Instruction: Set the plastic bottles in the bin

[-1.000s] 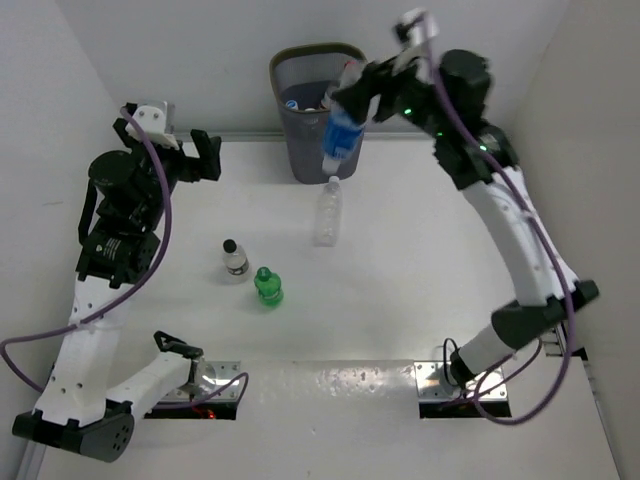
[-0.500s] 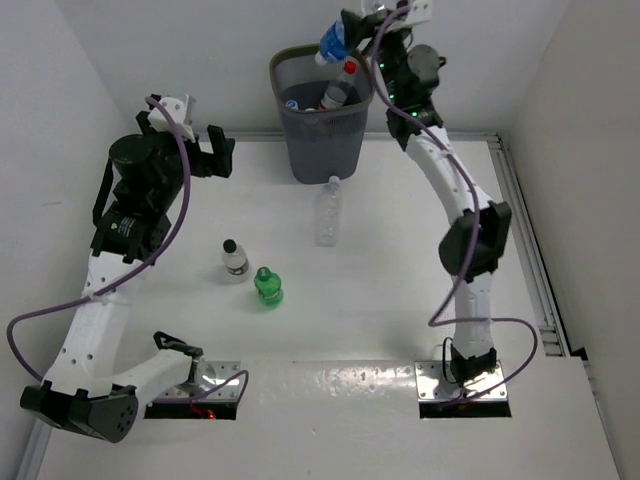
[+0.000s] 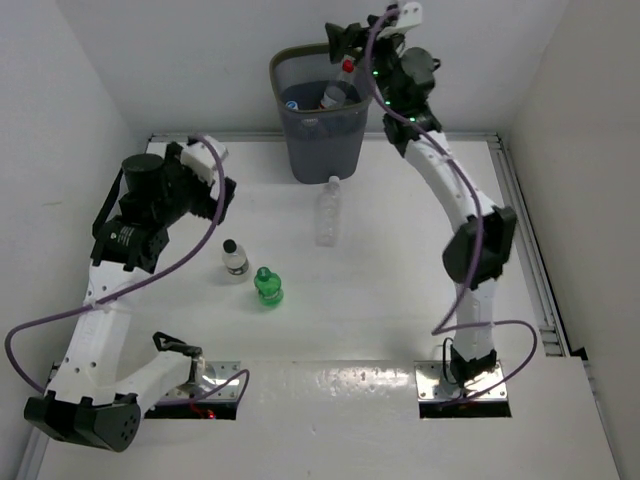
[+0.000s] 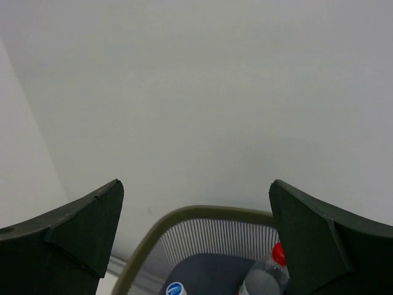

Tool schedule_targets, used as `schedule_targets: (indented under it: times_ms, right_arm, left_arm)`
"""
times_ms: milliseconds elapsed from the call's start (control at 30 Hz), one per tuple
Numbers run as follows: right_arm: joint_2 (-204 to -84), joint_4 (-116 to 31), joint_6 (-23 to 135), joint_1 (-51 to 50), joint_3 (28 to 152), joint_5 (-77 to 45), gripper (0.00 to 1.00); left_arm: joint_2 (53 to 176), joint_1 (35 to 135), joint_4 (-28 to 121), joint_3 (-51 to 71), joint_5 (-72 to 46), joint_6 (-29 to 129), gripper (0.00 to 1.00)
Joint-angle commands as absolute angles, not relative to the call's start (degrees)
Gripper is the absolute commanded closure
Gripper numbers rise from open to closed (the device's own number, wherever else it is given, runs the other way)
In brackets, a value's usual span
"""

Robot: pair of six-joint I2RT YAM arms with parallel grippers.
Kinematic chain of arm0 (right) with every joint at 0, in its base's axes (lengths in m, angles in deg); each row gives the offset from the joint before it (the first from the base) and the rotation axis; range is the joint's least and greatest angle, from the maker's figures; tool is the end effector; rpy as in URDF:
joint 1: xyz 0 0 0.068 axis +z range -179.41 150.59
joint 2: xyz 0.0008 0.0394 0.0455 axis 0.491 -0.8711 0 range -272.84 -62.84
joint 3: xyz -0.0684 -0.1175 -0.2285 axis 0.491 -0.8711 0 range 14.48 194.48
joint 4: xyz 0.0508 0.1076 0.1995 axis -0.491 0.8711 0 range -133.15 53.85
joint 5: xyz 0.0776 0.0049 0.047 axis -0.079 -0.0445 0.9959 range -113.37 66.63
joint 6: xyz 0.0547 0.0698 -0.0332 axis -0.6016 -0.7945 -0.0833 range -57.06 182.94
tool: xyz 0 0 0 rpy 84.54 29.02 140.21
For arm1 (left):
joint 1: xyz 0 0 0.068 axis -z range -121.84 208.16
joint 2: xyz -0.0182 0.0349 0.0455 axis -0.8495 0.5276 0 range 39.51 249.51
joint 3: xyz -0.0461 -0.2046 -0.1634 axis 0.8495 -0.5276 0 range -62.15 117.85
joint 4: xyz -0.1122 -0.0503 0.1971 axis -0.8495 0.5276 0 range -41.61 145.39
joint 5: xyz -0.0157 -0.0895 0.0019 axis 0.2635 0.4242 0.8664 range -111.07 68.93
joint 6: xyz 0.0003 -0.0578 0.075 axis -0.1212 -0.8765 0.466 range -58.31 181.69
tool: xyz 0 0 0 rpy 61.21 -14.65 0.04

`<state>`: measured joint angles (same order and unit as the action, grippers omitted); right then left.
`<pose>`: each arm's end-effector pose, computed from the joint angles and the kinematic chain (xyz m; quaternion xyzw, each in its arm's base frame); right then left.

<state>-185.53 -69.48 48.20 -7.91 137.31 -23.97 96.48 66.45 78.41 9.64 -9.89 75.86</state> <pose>0.4796 0.1880 0.4612 -0.0266 0.5258 0.2617 0.8089 0.2189 -0.0487 0.3999 0.2121 0.7640 -0.0463 0.6076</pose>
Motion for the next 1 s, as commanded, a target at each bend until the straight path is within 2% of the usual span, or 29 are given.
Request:
schedule_targets:
  times_ms: [0, 67, 200, 300, 400, 700, 867, 967]
  right_arm:
    - [-169.6, -65.9, 45.6, -10.2, 130.9, -19.6, 0.00]
    - [-164.0, -62.2, 45.4, -11.6, 127.8, -16.0, 0.00]
    - [-151.3, -49.1, 44.7, -15.1, 113.9, -11.4, 0.00]
    - [-145.5, -38.0, 43.5, -16.6, 106.8, -10.6, 0.00]
    - [-141.5, -30.4, 43.8, -17.6, 100.9, -7.7, 0.00]
    - [-137.7, -24.1, 43.5, -20.3, 95.5, -3.8, 0.00]
    - [-138.2, -23.0, 43.3, -21.5, 95.8, -2.5, 0.00]
    - [-138.3, -22.6, 43.5, -22.2, 95.9, -2.1, 0.00]
  left_arm:
    - [95.9, 65.3, 92.8, 7.2, 1.5, 90.3, 0.09]
    - [96.6, 64.6, 96.8, 5.8, 5.4, 95.6, 0.11]
    - [98.7, 64.0, 95.5, 1.6, 4.8, 96.2, 0.12]
    - [101.3, 64.0, 94.4, 1.0, 3.1, 95.2, 0.06]
    - [105.5, 64.0, 94.4, 1.0, 2.5, 94.6, 0.00]
    - [115.5, 65.4, 93.3, 1.0, -2.8, 91.5, 0.00]
    - [120.2, 65.9, 93.3, 0.0, -3.9, 90.4, 0.07]
    - [121.3, 65.9, 93.3, -0.6, -5.0, 90.4, 0.19]
